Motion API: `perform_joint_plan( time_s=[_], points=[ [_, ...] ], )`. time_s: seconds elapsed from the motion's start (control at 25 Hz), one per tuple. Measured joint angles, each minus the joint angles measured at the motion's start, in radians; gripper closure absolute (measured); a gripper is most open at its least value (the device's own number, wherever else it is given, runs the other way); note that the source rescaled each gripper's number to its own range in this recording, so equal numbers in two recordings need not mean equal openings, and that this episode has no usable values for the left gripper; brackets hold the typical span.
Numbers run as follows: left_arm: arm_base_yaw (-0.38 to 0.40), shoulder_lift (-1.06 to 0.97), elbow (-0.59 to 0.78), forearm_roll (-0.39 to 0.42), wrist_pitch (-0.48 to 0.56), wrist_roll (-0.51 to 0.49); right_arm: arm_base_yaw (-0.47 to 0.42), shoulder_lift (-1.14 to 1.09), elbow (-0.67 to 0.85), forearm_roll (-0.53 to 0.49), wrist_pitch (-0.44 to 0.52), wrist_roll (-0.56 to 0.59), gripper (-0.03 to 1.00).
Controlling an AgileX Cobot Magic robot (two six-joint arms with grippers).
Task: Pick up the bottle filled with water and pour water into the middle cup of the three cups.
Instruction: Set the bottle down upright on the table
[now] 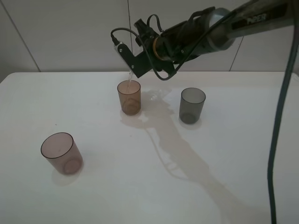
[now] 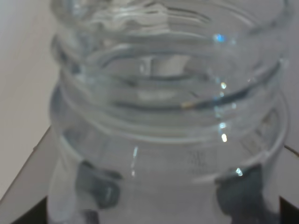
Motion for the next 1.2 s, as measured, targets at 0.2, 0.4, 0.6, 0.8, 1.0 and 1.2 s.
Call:
perform_joint_plan(
  time_s=[0.2,0.4,0.6,0.8,1.0,1.2],
  points=[
    [0.000,0.000,0.000,0.000,0.000,0.000,0.000,0.017,-0.021,0.000,0.001,-0.010,0.93],
    [0.000,0.000,0.000,0.000,0.000,0.000,0.000,0.017,-0.022,0.000,0.008,-0.054,0.93],
    [0.000,0.000,0.000,0.000,0.000,0.000,0.000,0.017,-0.023,-0.001,0.016,-0.089,0.93],
    [0.000,0.000,0.000,0.000,0.000,0.000,0.000,0.017,-0.023,-0.003,0.016,-0.121,0.93],
    [0.000,0.000,0.000,0.000,0.000,0.000,0.000,0.017,-0.023,-0.003,0.025,-0.124,0.93],
    [0.000,0.000,0.000,0.000,0.000,0.000,0.015,0.017,-0.023,-0.003,0.040,-0.124,0.93]
  ],
)
